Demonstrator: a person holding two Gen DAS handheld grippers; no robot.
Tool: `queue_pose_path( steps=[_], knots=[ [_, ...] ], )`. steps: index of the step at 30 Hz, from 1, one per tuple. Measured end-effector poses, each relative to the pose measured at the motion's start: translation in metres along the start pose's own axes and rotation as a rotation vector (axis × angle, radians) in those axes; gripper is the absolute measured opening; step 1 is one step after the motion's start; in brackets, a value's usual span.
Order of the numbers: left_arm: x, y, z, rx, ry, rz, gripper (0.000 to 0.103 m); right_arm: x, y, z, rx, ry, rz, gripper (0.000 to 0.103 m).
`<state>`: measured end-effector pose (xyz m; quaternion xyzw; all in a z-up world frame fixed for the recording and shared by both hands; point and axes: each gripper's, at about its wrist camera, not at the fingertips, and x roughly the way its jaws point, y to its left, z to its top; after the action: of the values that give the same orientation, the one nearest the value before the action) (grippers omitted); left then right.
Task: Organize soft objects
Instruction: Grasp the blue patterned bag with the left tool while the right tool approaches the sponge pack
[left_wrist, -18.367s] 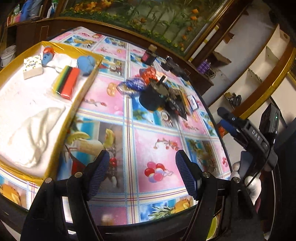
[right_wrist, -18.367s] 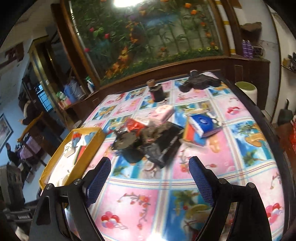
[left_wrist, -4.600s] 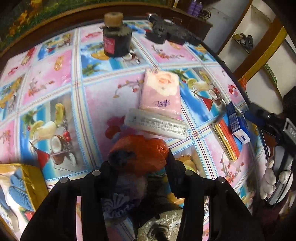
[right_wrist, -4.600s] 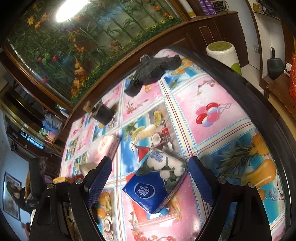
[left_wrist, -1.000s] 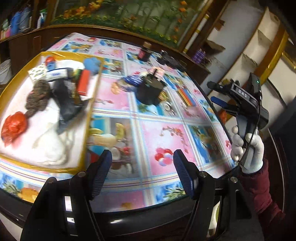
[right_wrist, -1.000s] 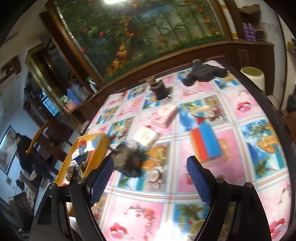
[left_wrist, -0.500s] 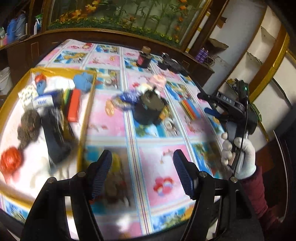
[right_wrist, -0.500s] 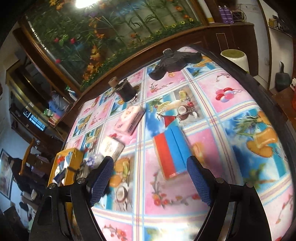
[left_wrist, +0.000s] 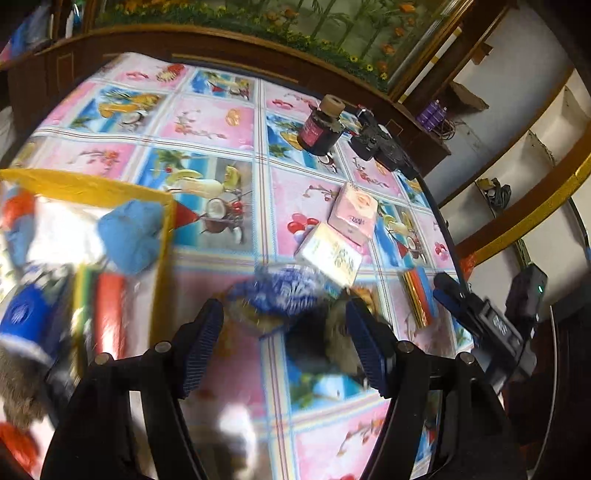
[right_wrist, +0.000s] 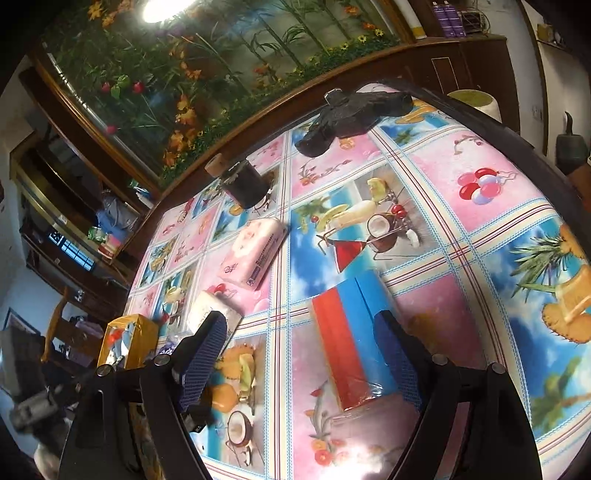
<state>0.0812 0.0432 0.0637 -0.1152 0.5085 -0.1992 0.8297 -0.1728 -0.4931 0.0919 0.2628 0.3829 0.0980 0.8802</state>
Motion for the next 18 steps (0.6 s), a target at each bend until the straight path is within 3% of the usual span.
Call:
queue_pose_path(
  steps=[3, 6, 10, 16, 18],
  knots=[
    [0.027, -0.009, 0.016, 0.053, 0.054, 0.051, 0.068, -0.001, 0.0, -0.001, -0.007, -0.008, -0.004, 0.083],
    [0.053, -0.015, 0.027, 0.109, 0.114, 0.151, 0.068, 0.001, 0.0, -0.003, 0.0, 0.002, 0.001, 0.083],
    [0.076, -0.008, 0.034, 0.109, 0.197, 0.206, 0.071, -0.001, 0.001, -0.003, -0.007, -0.009, -0.001, 0.083],
    [0.066, 0.002, 0.032, 0.118, 0.223, 0.265, 0.069, 0.0, 0.0, -0.004, -0.004, -0.003, -0.01, 0.083],
    [0.057, 0.01, 0.027, 0.092, 0.227, 0.248, 0.059, -0.002, 0.0, -0.005, -0.004, -0.008, -0.01, 0.083]
  ],
)
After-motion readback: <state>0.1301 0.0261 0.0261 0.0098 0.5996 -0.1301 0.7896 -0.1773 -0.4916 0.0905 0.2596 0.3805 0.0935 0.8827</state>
